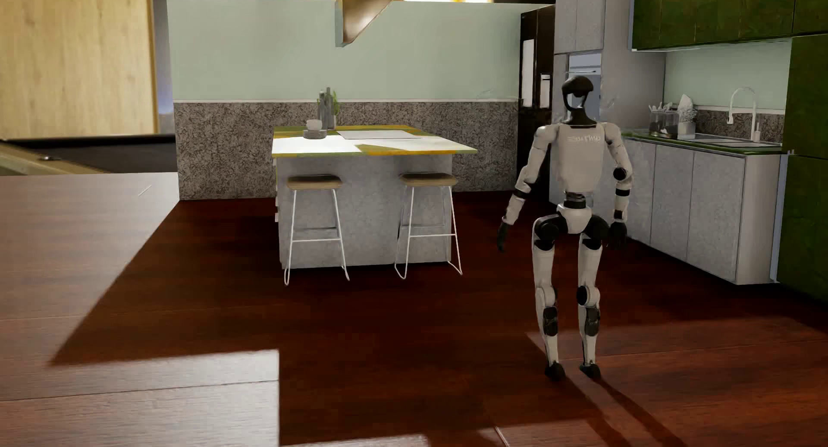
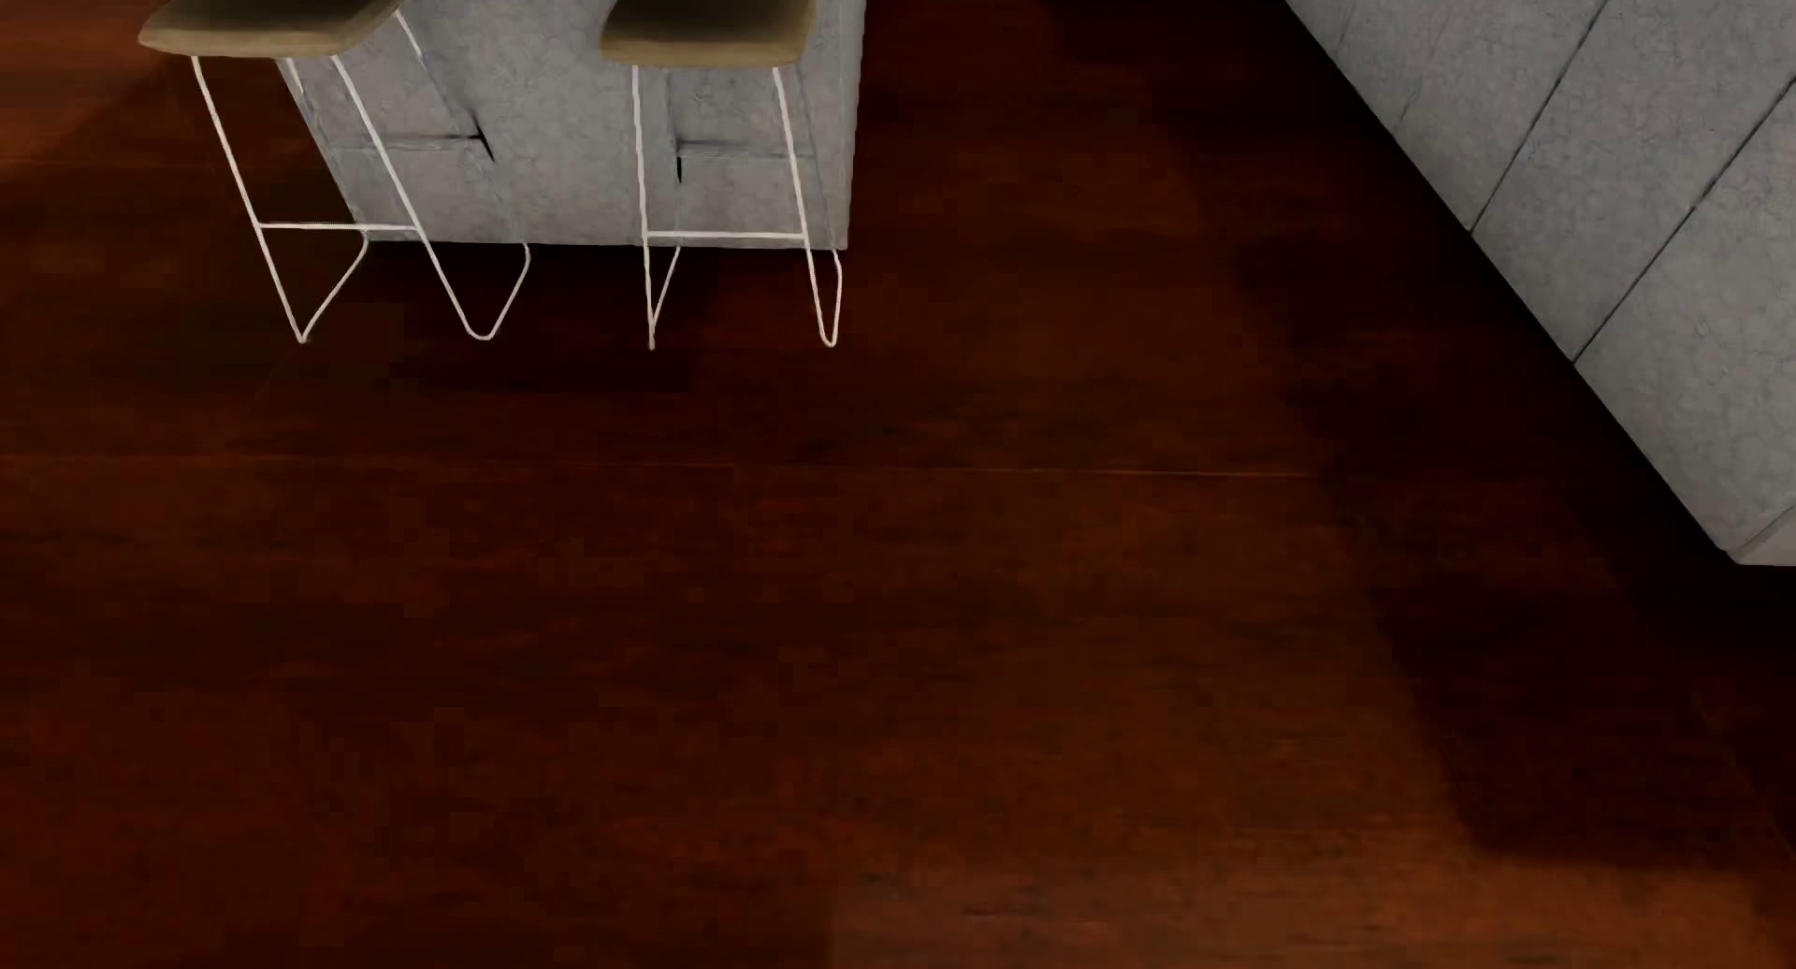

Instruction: Reach

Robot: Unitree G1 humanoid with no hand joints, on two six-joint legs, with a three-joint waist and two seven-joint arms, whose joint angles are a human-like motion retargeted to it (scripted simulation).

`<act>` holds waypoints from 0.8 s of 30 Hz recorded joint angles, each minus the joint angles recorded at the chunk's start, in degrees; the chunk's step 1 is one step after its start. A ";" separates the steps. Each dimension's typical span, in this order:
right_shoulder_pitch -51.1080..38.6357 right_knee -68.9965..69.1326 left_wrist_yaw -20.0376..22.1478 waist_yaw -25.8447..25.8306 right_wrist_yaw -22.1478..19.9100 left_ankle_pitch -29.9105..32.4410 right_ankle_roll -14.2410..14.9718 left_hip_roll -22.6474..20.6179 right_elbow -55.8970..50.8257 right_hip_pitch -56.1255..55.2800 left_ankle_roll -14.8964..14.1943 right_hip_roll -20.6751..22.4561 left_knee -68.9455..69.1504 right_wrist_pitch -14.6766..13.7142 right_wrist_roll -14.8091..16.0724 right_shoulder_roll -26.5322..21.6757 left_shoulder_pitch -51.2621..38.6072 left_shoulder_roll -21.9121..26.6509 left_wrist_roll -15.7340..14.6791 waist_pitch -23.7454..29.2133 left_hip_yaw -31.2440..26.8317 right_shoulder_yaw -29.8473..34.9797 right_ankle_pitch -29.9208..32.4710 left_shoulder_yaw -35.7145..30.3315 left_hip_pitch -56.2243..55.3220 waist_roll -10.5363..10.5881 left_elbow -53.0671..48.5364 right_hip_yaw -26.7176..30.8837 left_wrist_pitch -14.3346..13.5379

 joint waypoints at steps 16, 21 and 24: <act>-5.50 -1.85 0.00 -9.79 0.00 4.99 0.00 -0.32 -1.00 -2.18 0.00 -0.01 -0.88 0.00 0.00 -8.08 -64.35 26.66 0.00 1.27 0.00 3.67 3.58 -55.10 -2.74 6.81 -3.23 0.00 0.00; -6.20 -2.93 0.00 -9.74 0.00 1.26 0.00 -0.53 -0.79 -2.72 0.00 -0.27 -10.46 0.00 0.00 -11.65 -86.75 33.96 0.00 1.28 0.00 4.65 3.60 -55.10 -2.46 10.64 5.58 0.00 0.00; -5.82 -2.41 0.00 -9.48 0.00 2.24 0.00 -0.61 -0.36 -3.25 0.00 -0.41 -10.81 0.00 0.00 -12.71 -92.20 35.88 0.00 1.15 0.00 4.29 2.80 -55.10 -2.48 11.93 10.39 0.00 0.00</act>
